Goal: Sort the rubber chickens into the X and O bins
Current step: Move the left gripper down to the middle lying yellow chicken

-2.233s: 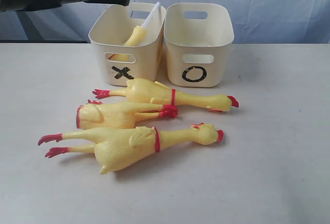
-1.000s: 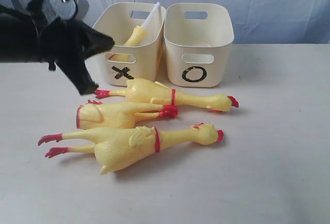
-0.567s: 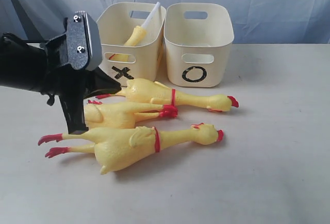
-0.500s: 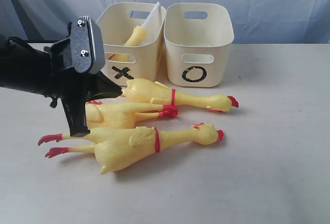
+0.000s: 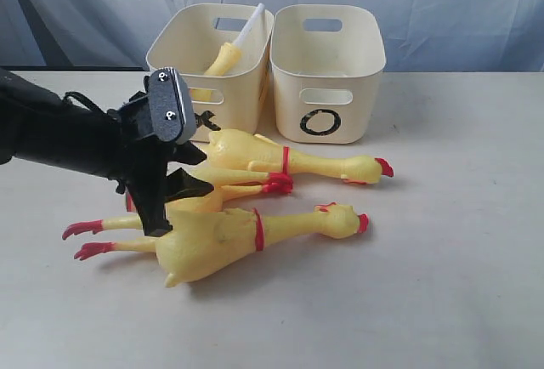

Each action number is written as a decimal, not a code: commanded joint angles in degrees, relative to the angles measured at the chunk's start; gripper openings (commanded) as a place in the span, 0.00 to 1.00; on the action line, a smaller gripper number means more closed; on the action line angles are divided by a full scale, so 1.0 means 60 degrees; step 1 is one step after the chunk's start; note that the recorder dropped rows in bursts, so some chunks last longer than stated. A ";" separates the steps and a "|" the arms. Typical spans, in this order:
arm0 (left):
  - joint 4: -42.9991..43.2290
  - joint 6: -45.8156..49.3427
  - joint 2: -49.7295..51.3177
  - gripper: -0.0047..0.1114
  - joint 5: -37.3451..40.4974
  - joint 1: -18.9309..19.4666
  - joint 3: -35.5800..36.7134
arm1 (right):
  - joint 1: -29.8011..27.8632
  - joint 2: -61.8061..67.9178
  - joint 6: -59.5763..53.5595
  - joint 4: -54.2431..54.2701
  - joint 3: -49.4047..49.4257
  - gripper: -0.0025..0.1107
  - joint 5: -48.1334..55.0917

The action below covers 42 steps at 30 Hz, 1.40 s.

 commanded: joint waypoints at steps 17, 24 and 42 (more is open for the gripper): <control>-0.1221 0.0288 0.1678 0.53 -0.0218 -0.0003 -0.0909 | 0.0021 -0.0040 0.0000 -0.0039 0.0022 0.01 -0.0054; -0.1479 0.0288 0.1906 0.53 -0.0239 -0.0003 -0.0951 | 0.0021 -0.0040 0.0000 -0.0039 0.0022 0.01 -0.0054; -0.1479 0.0288 0.2002 0.05 -0.0221 -0.0003 -0.0951 | 0.0021 -0.0040 0.0000 -0.0039 0.0022 0.01 -0.0071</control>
